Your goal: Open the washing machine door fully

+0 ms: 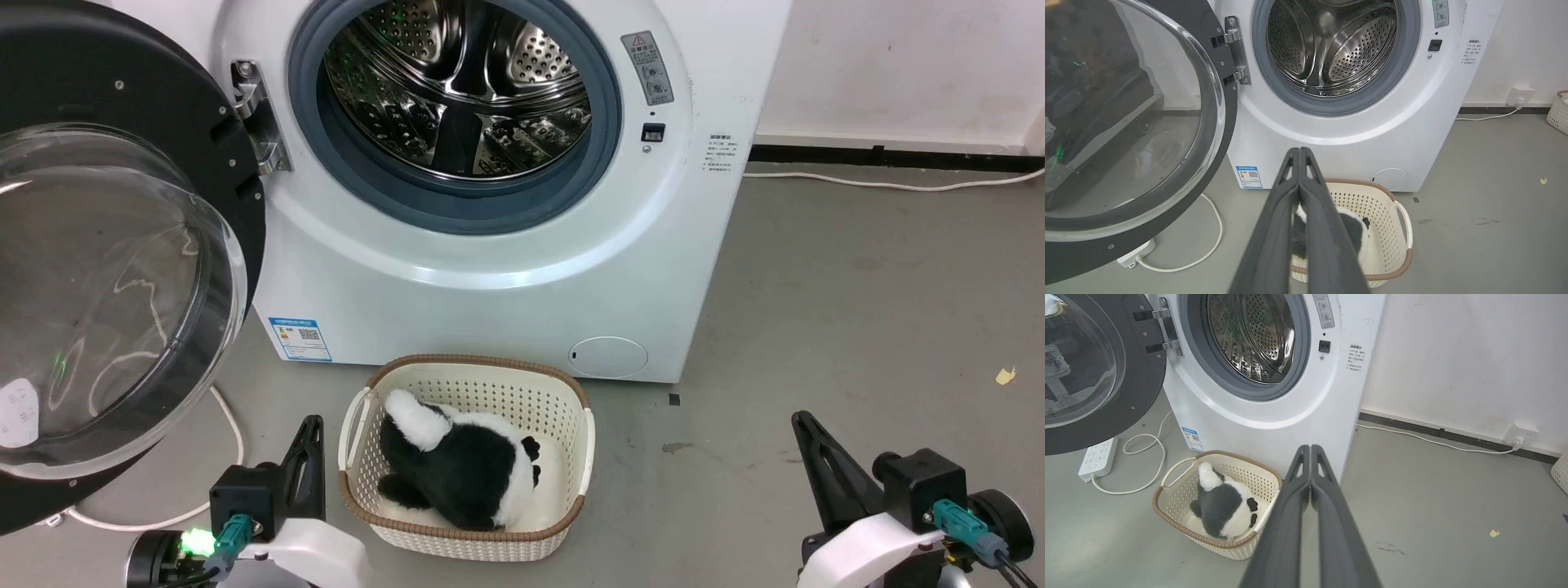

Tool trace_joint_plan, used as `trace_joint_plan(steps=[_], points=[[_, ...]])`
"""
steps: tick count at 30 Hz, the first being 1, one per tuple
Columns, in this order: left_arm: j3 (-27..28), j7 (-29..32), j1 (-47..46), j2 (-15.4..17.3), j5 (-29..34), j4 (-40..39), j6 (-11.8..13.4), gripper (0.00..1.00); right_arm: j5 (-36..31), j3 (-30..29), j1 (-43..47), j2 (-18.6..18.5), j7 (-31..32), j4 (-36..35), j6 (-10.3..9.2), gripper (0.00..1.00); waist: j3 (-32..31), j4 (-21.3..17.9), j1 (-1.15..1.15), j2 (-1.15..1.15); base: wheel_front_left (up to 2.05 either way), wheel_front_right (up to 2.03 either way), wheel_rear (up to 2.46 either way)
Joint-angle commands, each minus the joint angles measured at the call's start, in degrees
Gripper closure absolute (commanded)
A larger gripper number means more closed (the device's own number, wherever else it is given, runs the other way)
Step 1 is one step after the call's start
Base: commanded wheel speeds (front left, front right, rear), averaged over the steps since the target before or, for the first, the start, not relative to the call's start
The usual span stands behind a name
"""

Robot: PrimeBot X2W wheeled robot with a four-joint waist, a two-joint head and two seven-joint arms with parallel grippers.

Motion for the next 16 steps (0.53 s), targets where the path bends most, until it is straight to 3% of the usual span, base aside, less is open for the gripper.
trace_joint_plan(steps=[1, 16], points=[[0.0, 0.0, -0.9, 0.0, 0.5, -0.2, -0.2, 1.0, -0.4, -0.1, -0.7, 0.2, 0.0, -0.2, 0.05, 1.0, 0.0, 0.0, 0.0, 0.0, 0.0, 0.0, 0.0], [0.0, 0.0, -0.9, 0.0, 0.5, -0.2, -0.2, 1.0, -0.4, -0.1, -0.7, 0.2, 0.0, -0.2, 0.05, 1.0, 0.0, 0.0, 0.0, 0.0, 0.0, 0.0, 0.0]])
